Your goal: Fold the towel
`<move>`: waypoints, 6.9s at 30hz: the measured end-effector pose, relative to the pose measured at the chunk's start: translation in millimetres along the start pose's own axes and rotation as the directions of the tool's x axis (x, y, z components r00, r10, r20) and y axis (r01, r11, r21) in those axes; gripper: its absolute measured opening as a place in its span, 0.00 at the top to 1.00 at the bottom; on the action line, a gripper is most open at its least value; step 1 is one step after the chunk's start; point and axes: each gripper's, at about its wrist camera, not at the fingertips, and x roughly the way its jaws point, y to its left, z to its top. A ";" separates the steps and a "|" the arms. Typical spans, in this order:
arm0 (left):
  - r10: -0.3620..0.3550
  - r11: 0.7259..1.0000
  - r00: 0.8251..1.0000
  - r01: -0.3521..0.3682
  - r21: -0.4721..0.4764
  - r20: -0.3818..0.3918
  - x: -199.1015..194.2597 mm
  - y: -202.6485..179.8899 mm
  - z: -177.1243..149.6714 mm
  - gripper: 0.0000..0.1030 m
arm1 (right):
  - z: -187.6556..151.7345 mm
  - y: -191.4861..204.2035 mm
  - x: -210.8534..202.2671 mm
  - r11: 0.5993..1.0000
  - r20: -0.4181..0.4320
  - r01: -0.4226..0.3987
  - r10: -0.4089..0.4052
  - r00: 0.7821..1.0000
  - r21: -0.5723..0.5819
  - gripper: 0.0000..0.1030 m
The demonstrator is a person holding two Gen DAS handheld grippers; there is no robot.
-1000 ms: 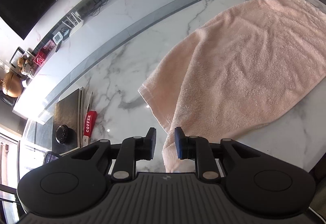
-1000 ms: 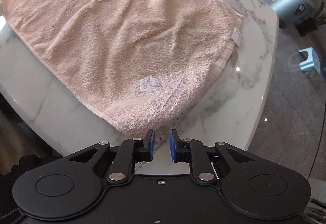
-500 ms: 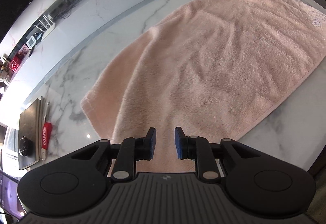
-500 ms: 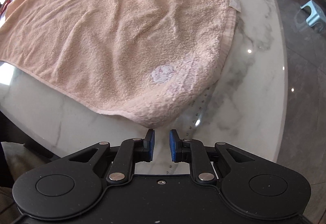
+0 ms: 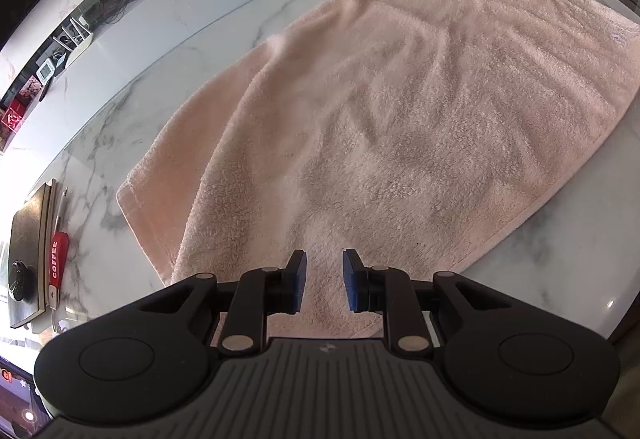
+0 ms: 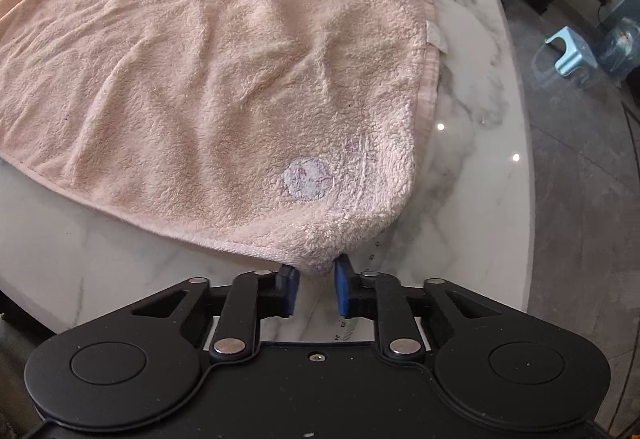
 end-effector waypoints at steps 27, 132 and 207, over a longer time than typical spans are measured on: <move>-0.015 0.998 0.999 0.018 -0.061 0.048 -7.0 33.7 -1.5 0.82 | 29.9 -3.9 -40.6 0.930 -0.165 0.060 -0.128 0.978 -0.363 0.73; -0.410 0.910 0.909 0.402 -0.098 -0.072 3.5 64.5 5.2 0.59 | 237.3 138.9 47.0 0.894 -0.152 -0.256 0.214 0.965 -0.367 0.68; 0.280 0.957 0.950 -0.288 -0.040 -0.142 120.9 200.3 139.1 0.92 | 244.7 -121.9 67.1 0.992 -0.050 0.000 0.007 0.999 0.130 0.66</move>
